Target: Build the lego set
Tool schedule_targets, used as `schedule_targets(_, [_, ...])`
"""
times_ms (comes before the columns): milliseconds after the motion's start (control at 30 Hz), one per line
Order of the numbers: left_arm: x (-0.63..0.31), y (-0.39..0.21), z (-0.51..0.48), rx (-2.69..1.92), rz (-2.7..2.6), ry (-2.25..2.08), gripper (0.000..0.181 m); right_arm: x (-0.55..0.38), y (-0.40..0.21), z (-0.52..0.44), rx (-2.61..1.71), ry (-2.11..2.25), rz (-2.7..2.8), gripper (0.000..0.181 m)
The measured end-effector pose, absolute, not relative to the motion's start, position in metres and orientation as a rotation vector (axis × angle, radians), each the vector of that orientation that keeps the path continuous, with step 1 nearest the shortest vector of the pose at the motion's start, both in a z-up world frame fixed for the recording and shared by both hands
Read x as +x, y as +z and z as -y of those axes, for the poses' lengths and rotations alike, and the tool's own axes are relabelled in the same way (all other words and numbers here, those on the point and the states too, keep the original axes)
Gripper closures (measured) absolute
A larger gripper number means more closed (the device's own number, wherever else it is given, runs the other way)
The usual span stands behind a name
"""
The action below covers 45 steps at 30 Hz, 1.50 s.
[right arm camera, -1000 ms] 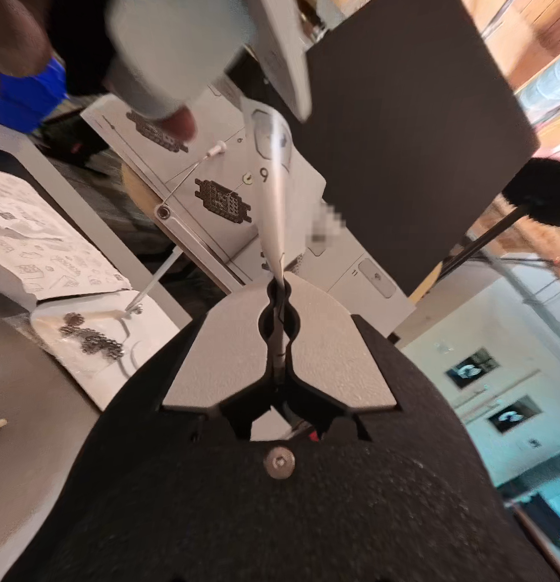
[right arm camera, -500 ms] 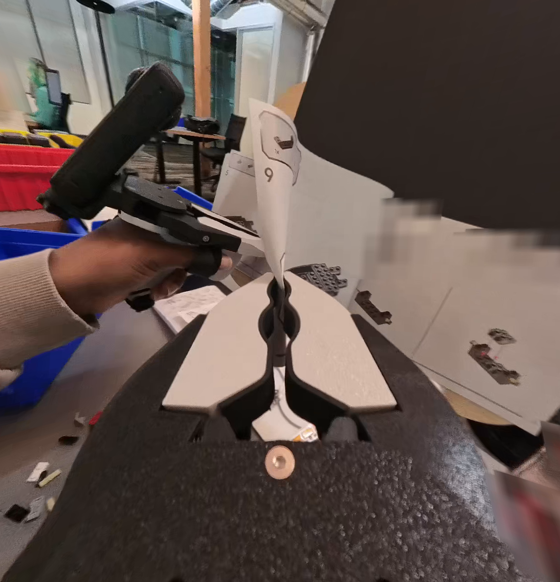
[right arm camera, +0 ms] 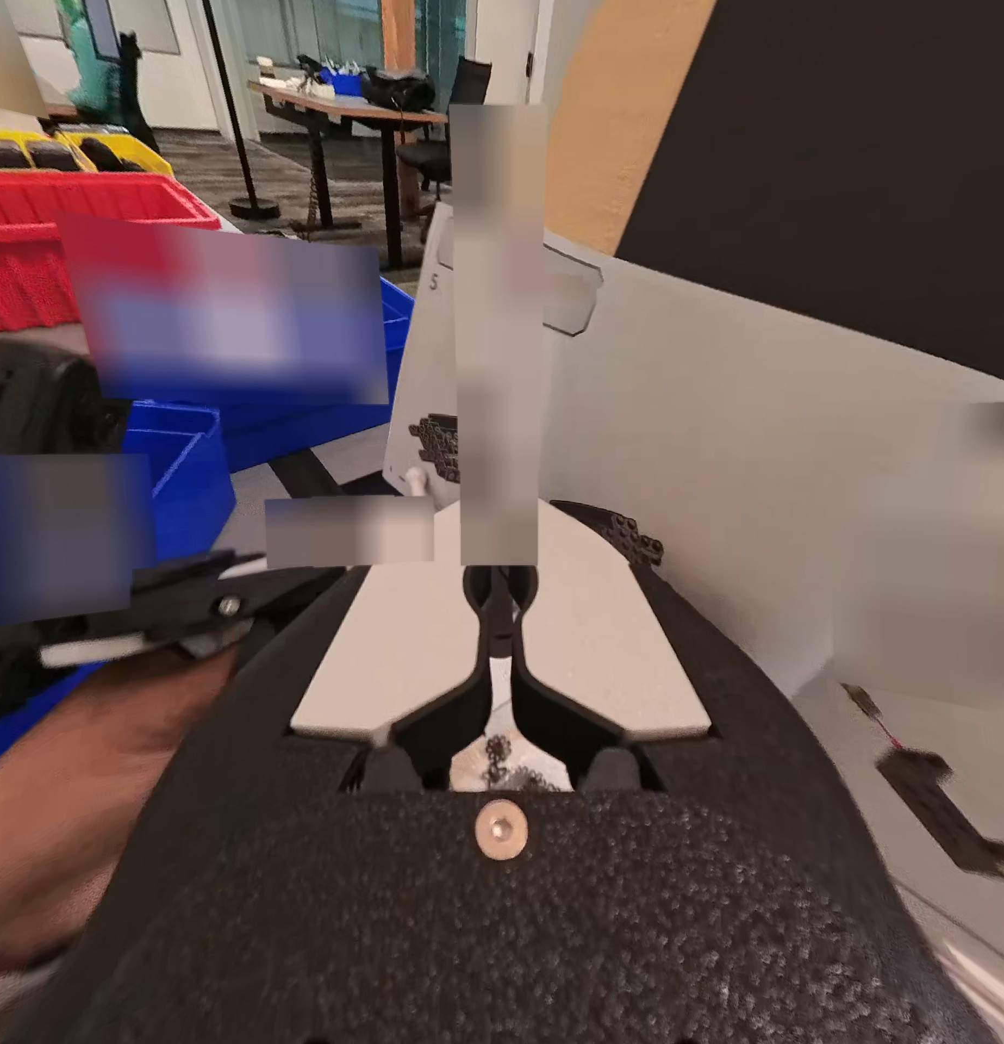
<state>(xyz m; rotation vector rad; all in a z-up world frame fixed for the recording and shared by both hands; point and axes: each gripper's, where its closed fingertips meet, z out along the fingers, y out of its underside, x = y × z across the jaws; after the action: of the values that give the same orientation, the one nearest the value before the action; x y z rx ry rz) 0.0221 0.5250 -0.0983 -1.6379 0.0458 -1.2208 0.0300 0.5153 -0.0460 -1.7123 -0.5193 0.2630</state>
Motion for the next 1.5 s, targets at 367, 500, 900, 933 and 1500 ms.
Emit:
schedule_targets(367, [0.02, -0.107, -0.521, -1.526, 0.059, -1.357, 0.176, -0.025, -0.059, -0.543, -1.773, 0.33, 0.587, 0.167])
schedule_targets(500, [0.02, -0.109, -0.521, -1.522, 0.066, -1.358, 0.175, -0.059, -0.05, -0.527, -1.719, 0.632, 0.669, 0.149])
schedule_targets(900, [0.02, -0.106, -0.523, -1.532, 0.056, -1.352, 0.176, 0.102, 0.007, -0.484, -1.483, 0.169, 0.574, 0.163])
schedule_targets(933, [0.02, -0.105, -0.523, -1.532, 0.053, -1.348, 0.176, 0.123, -0.002, -0.488, -1.503, 0.049, 0.57, 0.167])
schedule_targets(1500, [0.02, -0.106, -0.52, -1.438, 0.14, -1.448, 0.177, 0.08, -0.07, -0.536, -1.707, -0.35, 0.896, 0.175])
